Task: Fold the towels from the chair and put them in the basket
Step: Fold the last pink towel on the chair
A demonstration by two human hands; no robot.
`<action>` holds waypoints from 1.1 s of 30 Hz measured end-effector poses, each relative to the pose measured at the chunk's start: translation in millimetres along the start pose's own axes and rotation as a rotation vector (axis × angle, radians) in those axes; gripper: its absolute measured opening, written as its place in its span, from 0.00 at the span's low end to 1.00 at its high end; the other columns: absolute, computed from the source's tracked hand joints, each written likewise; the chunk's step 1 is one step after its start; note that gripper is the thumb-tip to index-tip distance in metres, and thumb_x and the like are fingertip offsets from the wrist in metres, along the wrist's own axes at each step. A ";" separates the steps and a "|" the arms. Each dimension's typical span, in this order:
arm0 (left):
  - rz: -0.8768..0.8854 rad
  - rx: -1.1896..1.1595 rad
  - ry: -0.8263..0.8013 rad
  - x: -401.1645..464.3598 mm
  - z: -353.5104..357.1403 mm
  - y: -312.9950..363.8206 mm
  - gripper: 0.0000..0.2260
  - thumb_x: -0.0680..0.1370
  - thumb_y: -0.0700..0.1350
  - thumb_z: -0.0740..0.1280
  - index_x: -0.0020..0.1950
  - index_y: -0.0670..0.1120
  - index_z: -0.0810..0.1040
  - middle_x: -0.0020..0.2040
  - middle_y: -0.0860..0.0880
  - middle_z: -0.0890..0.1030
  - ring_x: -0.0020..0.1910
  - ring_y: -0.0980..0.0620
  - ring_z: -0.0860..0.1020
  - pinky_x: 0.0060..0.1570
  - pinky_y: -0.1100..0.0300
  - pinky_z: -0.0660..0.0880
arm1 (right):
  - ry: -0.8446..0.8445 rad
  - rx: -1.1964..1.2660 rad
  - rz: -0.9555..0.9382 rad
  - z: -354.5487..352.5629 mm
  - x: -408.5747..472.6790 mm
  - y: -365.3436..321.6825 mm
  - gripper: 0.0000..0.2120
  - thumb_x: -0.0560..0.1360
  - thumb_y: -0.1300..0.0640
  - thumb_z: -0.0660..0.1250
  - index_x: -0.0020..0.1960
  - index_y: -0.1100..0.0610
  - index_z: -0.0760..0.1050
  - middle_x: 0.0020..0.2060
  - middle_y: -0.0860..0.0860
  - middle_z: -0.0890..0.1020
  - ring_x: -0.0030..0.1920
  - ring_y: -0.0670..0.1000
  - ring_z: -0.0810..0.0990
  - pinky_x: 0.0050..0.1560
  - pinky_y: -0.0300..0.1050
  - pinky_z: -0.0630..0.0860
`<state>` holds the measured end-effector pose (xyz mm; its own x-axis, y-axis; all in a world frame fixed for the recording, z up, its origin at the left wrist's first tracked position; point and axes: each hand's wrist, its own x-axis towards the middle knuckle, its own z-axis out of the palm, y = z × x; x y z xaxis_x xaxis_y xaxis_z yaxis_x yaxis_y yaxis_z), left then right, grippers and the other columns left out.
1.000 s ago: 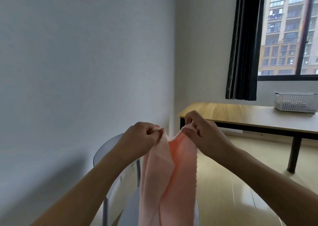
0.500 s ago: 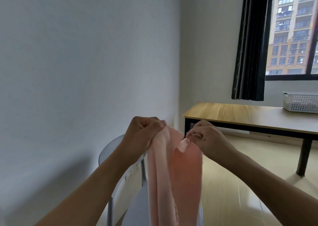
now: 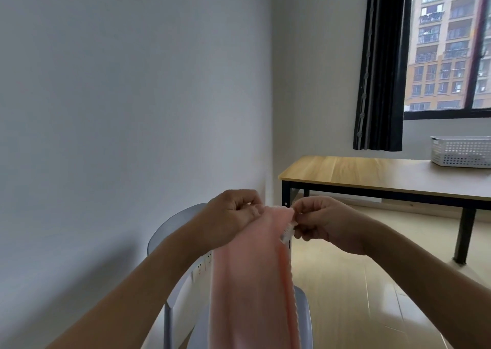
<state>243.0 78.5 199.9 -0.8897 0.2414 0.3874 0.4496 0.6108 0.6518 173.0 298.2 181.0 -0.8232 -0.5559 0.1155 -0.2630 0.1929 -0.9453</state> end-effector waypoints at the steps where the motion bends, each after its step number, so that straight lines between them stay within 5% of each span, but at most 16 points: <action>1: -0.010 0.012 -0.001 -0.7 0.3 -1.8 0.10 0.81 0.44 0.62 0.41 0.45 0.77 0.31 0.50 0.69 0.30 0.55 0.65 0.32 0.62 0.63 | 0.019 -0.056 -0.019 0.0 0.3 0.8 0.10 0.78 0.69 0.59 0.46 0.63 0.79 0.37 0.56 0.81 0.38 0.52 0.79 0.39 0.40 0.76; 9: -0.017 0.015 0.012 1.8 0.5 -8.6 0.11 0.80 0.43 0.63 0.39 0.47 0.79 0.30 0.52 0.69 0.29 0.57 0.65 0.30 0.64 0.62 | 0.170 -0.474 -0.120 13.9 3.1 7.8 0.16 0.79 0.66 0.55 0.46 0.54 0.80 0.36 0.49 0.80 0.37 0.44 0.78 0.39 0.36 0.73; 12: -0.009 0.017 0.054 3.0 1.6 -10.0 0.11 0.80 0.43 0.63 0.38 0.49 0.79 0.28 0.54 0.68 0.28 0.57 0.65 0.30 0.65 0.62 | 0.106 -0.393 -0.128 18.3 1.5 7.0 0.12 0.77 0.53 0.59 0.51 0.54 0.80 0.40 0.48 0.80 0.41 0.45 0.77 0.40 0.36 0.72; 15: -0.014 0.051 0.094 4.1 3.1 -13.7 0.11 0.80 0.45 0.63 0.39 0.50 0.79 0.27 0.56 0.68 0.28 0.58 0.66 0.32 0.63 0.64 | 0.105 -0.492 -0.152 23.2 1.8 6.8 0.19 0.71 0.37 0.67 0.53 0.49 0.79 0.45 0.42 0.80 0.43 0.41 0.79 0.41 0.35 0.72; 19: -0.041 0.132 0.107 0.7 6.9 -17.6 0.10 0.80 0.48 0.63 0.41 0.50 0.79 0.28 0.55 0.69 0.27 0.59 0.66 0.28 0.69 0.63 | 0.246 -0.617 -0.247 29.0 4.9 5.9 0.08 0.75 0.46 0.68 0.46 0.51 0.79 0.37 0.44 0.79 0.33 0.38 0.75 0.34 0.31 0.70; 23: -0.050 0.191 0.133 -3.6 10.2 -22.3 0.10 0.80 0.51 0.63 0.41 0.50 0.78 0.27 0.55 0.69 0.25 0.60 0.66 0.25 0.71 0.62 | 0.209 -0.637 -0.224 28.5 5.4 5.3 0.13 0.74 0.42 0.67 0.50 0.50 0.78 0.42 0.42 0.78 0.40 0.41 0.76 0.39 0.32 0.70; 27: -0.039 0.094 0.144 -0.8 12.7 -31.0 0.10 0.80 0.48 0.63 0.40 0.50 0.78 0.26 0.57 0.69 0.27 0.58 0.66 0.32 0.60 0.65 | 0.166 -0.711 -0.233 32.4 5.5 10.1 0.21 0.67 0.35 0.70 0.54 0.44 0.76 0.49 0.37 0.75 0.47 0.40 0.74 0.43 0.32 0.69; 33: 0.009 0.030 0.103 -0.1 12.5 -33.6 0.11 0.80 0.49 0.63 0.40 0.51 0.79 0.30 0.55 0.72 0.31 0.55 0.69 0.35 0.57 0.67 | 0.266 -0.736 -0.281 39.0 6.9 10.1 0.15 0.74 0.40 0.66 0.51 0.49 0.80 0.43 0.39 0.77 0.44 0.40 0.76 0.43 0.33 0.69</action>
<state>227.0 67.4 169.8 -0.8720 0.1688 0.4595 0.4536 0.6317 0.6287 184.3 264.8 160.4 -0.7452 -0.4705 0.4726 -0.6621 0.6066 -0.4401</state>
